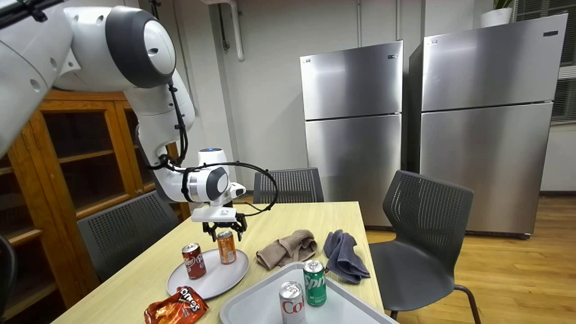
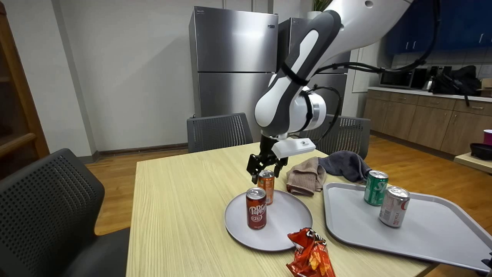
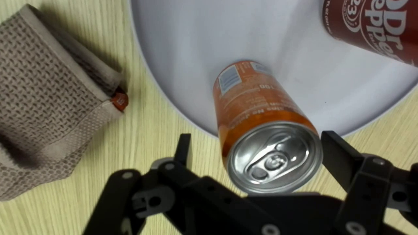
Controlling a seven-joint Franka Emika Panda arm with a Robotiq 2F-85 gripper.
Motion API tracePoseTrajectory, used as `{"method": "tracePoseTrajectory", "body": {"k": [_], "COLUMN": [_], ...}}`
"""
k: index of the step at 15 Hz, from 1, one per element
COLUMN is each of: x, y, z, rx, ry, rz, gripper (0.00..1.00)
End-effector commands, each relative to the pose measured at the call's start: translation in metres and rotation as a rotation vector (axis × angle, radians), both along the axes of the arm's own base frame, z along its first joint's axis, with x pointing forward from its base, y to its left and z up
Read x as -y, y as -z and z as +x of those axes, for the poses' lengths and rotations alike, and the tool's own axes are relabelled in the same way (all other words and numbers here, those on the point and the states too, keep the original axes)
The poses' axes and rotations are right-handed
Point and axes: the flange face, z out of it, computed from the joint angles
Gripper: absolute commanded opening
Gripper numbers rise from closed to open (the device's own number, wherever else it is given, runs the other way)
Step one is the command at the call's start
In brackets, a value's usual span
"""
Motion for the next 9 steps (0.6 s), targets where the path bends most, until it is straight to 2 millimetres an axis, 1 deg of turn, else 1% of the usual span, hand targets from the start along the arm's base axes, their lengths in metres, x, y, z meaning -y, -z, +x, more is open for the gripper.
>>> {"method": "tracePoseTrajectory", "body": {"k": [1, 5, 6, 7, 8, 9], "x": [-0.0056, -0.0078, -0.0086, -0.0092, -0.0097, -0.0099], "y": [-0.0034, -0.0027, -0.0018, -0.0017, -0.0016, -0.0012], "z": [0.0055, 0.0051, 0.0049, 0.0045, 0.0041, 0.0040], "rx": [-0.012, -0.013, -0.009, -0.005, -0.005, -0.005], "ry": [-0.006, -0.011, -0.012, -0.014, -0.016, -0.016], "rz": [-0.017, -0.018, -0.016, -0.015, -0.015, -0.015], "gripper": [1.00, 1.00, 0.75, 0.72, 0.66, 0.56]}}
